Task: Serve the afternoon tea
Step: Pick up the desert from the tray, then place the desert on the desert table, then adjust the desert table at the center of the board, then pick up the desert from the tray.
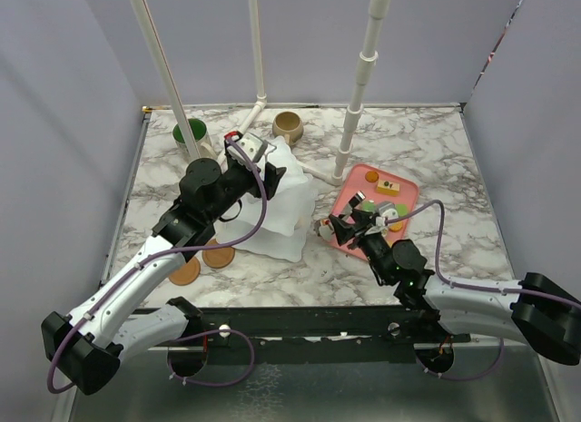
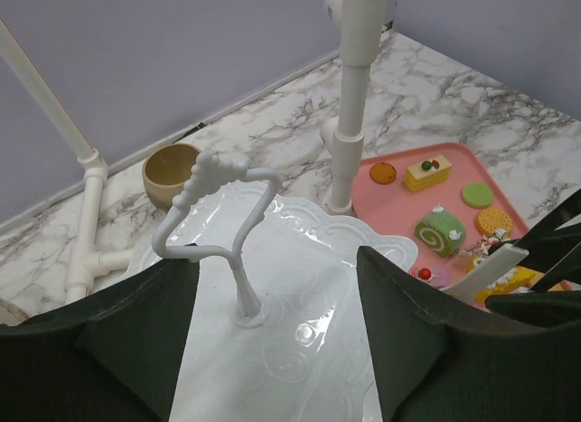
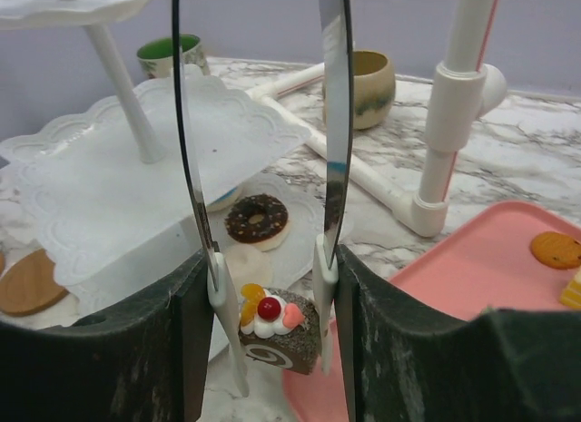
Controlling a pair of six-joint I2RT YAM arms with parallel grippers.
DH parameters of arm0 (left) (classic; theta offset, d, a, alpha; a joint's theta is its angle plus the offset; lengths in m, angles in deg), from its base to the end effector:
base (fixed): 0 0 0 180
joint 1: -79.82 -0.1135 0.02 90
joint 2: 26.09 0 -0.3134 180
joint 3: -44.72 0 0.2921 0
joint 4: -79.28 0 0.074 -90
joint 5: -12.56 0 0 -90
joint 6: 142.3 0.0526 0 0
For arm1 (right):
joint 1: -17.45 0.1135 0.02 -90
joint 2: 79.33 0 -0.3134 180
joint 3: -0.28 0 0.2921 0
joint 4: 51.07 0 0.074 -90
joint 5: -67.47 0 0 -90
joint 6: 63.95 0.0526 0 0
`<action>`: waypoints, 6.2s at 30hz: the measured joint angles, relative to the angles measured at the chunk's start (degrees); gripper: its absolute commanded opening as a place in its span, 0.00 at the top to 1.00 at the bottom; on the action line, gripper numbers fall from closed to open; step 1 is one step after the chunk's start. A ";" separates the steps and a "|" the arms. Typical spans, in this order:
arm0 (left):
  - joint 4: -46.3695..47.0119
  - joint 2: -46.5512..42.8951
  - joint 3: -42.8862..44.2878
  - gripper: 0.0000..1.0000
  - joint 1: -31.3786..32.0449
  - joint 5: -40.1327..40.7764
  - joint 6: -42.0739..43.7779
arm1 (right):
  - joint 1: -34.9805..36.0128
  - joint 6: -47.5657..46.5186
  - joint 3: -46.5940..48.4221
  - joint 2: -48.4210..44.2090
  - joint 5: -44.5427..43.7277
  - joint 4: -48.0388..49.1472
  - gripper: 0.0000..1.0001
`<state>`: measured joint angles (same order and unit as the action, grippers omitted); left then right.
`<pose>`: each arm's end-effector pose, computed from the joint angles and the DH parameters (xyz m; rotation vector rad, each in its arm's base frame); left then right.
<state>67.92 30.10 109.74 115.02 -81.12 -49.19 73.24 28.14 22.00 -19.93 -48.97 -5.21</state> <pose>0.2110 -0.1530 0.4132 0.5842 1.5286 -0.4830 0.1383 0.1617 0.2219 -0.2960 1.4318 0.4979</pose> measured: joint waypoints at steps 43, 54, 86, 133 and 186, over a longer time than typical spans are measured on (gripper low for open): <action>-4.63 -1.11 2.45 0.29 -0.63 0.00 1.46 | 6.67 -1.64 10.21 33.79 9.38 26.58 0.63; -5.29 -1.14 2.49 0.28 -0.63 -0.52 1.46 | 7.43 -2.19 8.26 35.65 8.98 28.79 0.46; -6.67 -1.14 2.78 0.31 -2.03 -0.63 0.55 | 9.03 -3.23 5.97 26.23 8.22 23.63 0.37; 0.04 11.93 9.33 0.89 -13.90 -28.41 -2.05 | 9.03 -4.59 -2.97 -11.39 -13.11 -4.63 0.39; 0.20 4.09 4.50 0.43 -3.30 -7.34 2.14 | -14.56 0.85 2.49 10.40 6.36 2.16 0.85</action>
<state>68.12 34.18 114.24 111.72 -88.47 -47.05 58.68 28.99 24.49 -9.53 -42.61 -3.04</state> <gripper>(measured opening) 0.574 0.429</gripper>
